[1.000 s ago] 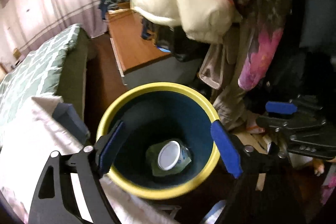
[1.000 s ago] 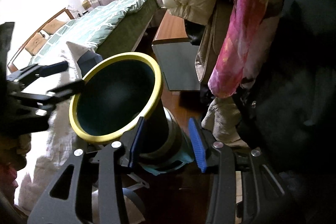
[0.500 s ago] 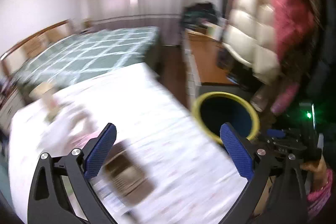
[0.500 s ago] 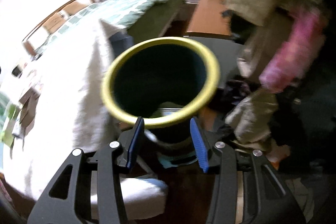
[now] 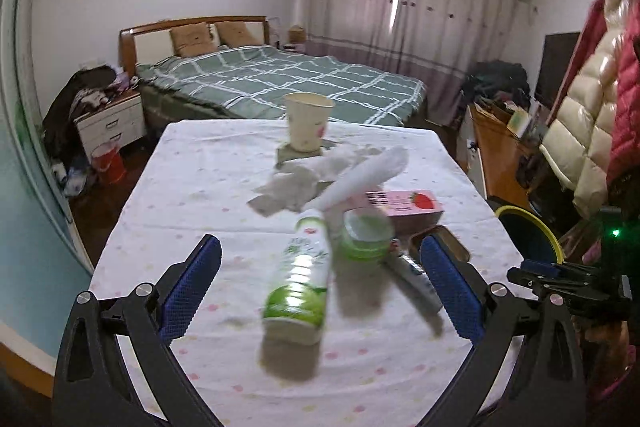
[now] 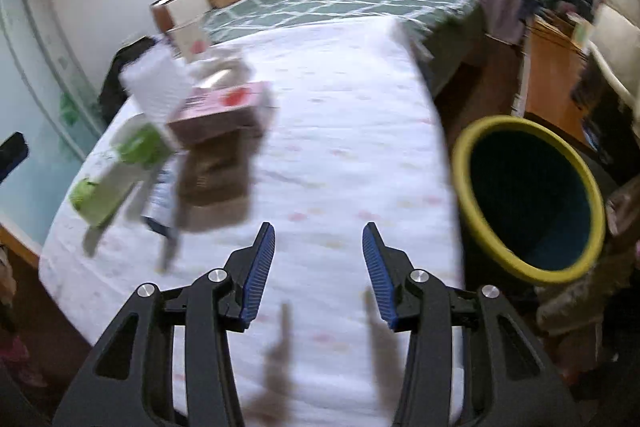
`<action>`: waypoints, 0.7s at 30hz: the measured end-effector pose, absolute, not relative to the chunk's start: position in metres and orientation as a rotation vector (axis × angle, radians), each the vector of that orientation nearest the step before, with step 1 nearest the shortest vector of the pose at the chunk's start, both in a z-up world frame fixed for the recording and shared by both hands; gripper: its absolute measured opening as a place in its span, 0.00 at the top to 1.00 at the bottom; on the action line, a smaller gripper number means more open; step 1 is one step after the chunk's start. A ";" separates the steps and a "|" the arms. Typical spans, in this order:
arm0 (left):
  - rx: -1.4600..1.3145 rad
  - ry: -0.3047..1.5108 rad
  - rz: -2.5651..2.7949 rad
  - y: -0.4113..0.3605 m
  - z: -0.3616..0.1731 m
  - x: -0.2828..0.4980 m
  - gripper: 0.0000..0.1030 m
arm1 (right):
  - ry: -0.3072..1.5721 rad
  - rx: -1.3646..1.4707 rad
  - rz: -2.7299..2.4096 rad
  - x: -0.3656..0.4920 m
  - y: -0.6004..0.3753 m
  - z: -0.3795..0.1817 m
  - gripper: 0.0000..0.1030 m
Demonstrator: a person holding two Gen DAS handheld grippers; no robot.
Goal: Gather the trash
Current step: 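Move the right tool back to the table and grasp the white tube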
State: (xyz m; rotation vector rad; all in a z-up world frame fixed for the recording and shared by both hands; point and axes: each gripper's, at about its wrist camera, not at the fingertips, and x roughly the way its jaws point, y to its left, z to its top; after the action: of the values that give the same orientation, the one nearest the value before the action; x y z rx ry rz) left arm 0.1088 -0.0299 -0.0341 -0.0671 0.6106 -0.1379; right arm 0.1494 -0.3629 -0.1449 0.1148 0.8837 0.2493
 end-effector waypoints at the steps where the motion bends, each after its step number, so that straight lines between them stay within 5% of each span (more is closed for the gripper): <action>1: -0.077 0.611 -0.135 -0.024 -0.036 0.108 0.05 | 0.881 0.110 0.272 0.151 -0.354 -0.143 0.57; 21: -0.137 0.644 -0.131 -0.008 -0.060 0.119 0.05 | 0.992 0.015 0.465 0.183 -0.248 -0.165 0.61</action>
State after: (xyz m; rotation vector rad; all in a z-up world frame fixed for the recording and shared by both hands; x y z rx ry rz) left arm 0.1187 -0.0077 -0.0599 -0.1371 0.6444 -0.1312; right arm 0.1830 -0.2484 -0.1650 0.0149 0.9921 0.4650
